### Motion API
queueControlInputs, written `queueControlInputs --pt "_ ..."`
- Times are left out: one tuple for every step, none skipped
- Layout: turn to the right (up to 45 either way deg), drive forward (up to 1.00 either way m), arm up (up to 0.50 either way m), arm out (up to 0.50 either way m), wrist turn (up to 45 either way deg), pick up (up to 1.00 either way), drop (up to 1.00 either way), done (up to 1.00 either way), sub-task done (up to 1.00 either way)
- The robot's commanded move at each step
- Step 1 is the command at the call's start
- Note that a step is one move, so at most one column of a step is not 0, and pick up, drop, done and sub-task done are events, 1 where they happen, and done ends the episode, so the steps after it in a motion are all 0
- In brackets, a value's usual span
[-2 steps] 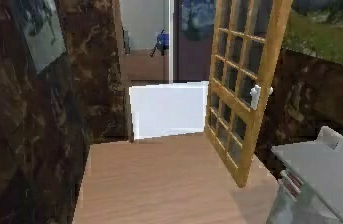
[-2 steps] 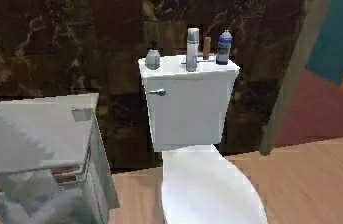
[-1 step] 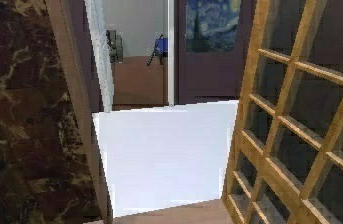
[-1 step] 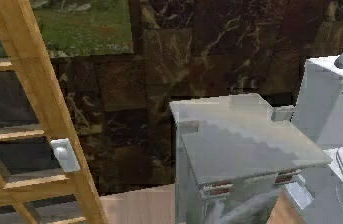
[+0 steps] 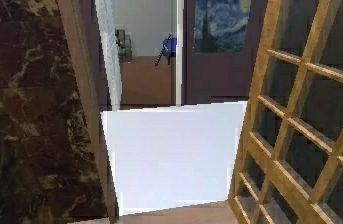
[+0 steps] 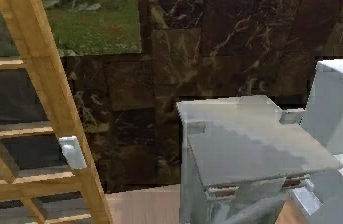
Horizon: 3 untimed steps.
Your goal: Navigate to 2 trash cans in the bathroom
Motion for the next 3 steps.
queueControlInputs --pt "0.0 0.75 0.0 0.0 0.0 0.0 0.0 0.0 0.0" --pt "0.0 0.2 0.0 0.0 0.0 0.0 0.0 0.0 0.0" --pt "-21.0 0.0 0.0 0.0 0.0 0.0 0.0 0.0 0.0"
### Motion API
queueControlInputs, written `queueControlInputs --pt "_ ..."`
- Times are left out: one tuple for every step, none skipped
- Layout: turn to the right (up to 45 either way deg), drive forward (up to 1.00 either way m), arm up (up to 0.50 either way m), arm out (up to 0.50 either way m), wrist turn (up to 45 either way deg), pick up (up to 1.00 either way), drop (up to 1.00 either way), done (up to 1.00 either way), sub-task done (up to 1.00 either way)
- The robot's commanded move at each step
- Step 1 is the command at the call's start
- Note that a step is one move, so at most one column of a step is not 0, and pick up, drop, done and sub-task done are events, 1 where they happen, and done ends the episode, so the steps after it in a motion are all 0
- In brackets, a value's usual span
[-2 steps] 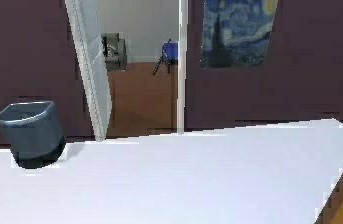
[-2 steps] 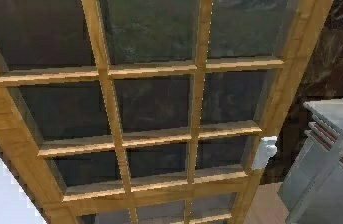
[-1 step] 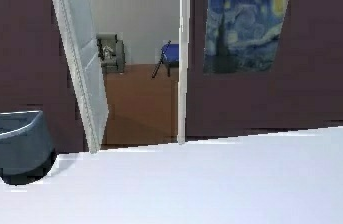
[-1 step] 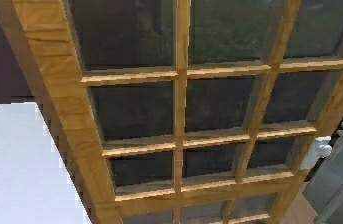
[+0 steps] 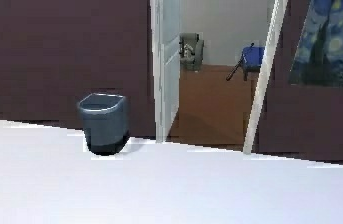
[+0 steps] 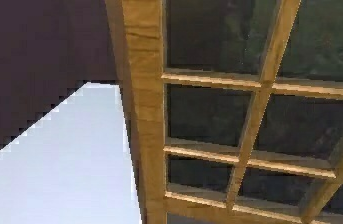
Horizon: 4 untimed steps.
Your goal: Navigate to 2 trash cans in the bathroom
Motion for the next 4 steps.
queueControlInputs --pt "0.0 0.6 0.0 0.0 0.0 0.0 0.0 0.0 0.0" --pt "-45.0 0.0 0.0 0.0 0.0 0.0 0.0 0.0 0.0" --pt "0.0 0.55 0.0 0.0 0.0 0.0 0.0 0.0 0.0" --pt "24.0 0.0 0.0 0.0 0.0 0.0 0.0 0.0 0.0"
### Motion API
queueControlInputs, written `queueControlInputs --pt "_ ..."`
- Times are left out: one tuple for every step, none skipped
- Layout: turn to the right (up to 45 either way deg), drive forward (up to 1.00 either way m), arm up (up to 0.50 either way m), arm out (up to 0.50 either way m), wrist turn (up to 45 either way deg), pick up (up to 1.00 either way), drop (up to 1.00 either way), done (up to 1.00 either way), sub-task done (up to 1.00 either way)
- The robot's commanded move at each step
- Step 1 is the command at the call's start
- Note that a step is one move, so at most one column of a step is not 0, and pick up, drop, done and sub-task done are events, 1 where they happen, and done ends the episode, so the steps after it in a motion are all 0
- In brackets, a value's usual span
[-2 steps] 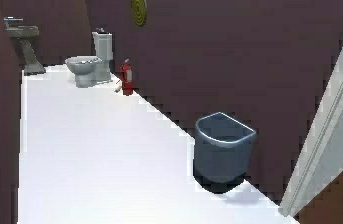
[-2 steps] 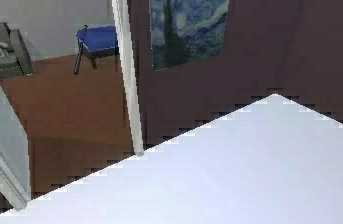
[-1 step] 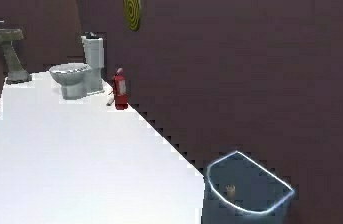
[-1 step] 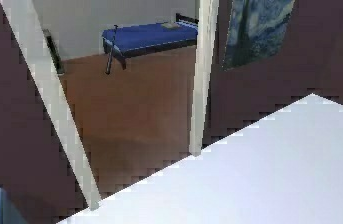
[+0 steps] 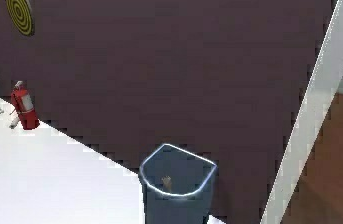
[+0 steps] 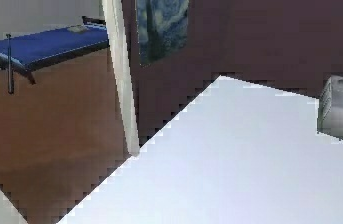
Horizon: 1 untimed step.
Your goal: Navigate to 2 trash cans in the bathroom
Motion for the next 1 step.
queueControlInputs --pt "0.0 0.0 0.0 0.0 0.0 0.0 0.0 0.0 1.0"
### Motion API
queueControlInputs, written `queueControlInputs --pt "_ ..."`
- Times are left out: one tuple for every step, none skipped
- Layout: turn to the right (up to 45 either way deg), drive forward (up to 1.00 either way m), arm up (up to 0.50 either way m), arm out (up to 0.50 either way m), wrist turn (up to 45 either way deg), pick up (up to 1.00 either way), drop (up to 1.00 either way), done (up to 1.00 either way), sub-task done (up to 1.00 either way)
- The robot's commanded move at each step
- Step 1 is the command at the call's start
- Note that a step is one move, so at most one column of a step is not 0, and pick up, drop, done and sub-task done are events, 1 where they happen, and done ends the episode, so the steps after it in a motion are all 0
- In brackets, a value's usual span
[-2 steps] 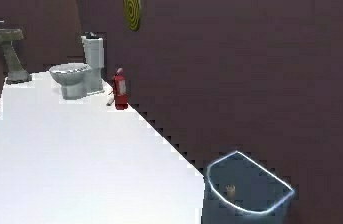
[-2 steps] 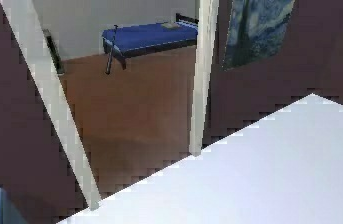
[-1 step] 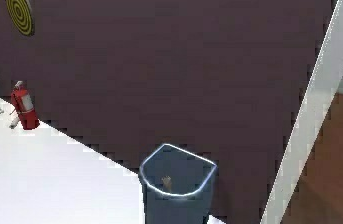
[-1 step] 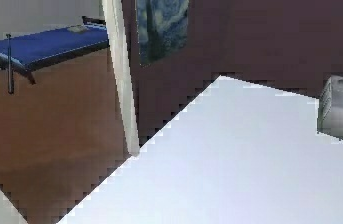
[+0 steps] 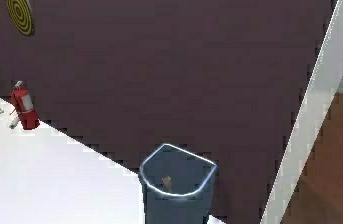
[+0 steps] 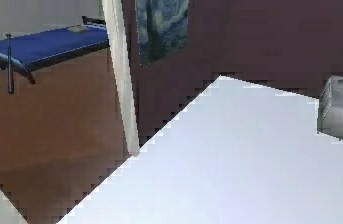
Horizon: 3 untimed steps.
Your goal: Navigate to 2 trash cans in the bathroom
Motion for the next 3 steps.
queueControlInputs --pt "45.0 0.0 0.0 0.0 0.0 0.0 0.0 0.0 0.0" --pt "45.0 0.0 0.0 0.0 0.0 0.0 0.0 0.0 0.0" --pt "33.0 0.0 0.0 0.0 0.0 0.0 0.0 0.0 0.0"
